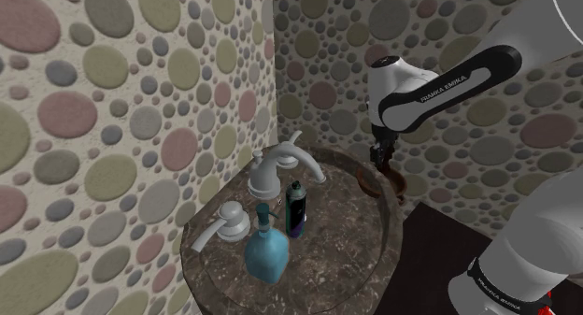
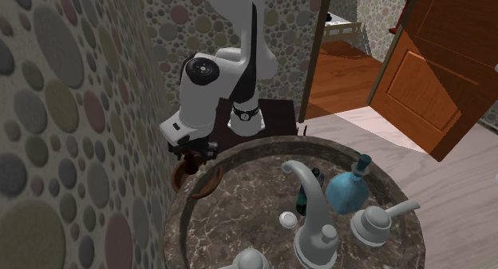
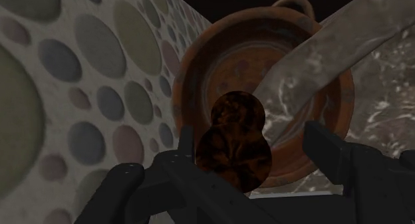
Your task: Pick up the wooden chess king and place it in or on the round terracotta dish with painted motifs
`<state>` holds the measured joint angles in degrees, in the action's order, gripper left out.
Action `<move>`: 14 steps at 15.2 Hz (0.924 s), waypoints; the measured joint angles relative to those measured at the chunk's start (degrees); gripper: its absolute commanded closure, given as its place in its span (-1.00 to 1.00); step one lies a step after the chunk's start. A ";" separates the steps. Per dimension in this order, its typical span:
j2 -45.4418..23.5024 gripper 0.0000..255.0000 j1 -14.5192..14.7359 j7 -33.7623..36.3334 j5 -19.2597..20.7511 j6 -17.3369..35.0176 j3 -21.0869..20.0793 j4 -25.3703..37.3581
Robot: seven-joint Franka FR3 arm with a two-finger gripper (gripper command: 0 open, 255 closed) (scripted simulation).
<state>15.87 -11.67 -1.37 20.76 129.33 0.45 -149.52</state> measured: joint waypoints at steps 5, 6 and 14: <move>0.59 -1.00 0.26 -0.13 -0.43 -1.05 -0.19 0.32; 1.32 -1.00 0.53 -0.42 -0.93 -2.55 -0.37 1.10; 4.06 -1.00 1.50 -1.19 -2.63 -8.02 -1.13 3.67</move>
<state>19.93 -10.16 -2.56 18.12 121.30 -0.68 -145.84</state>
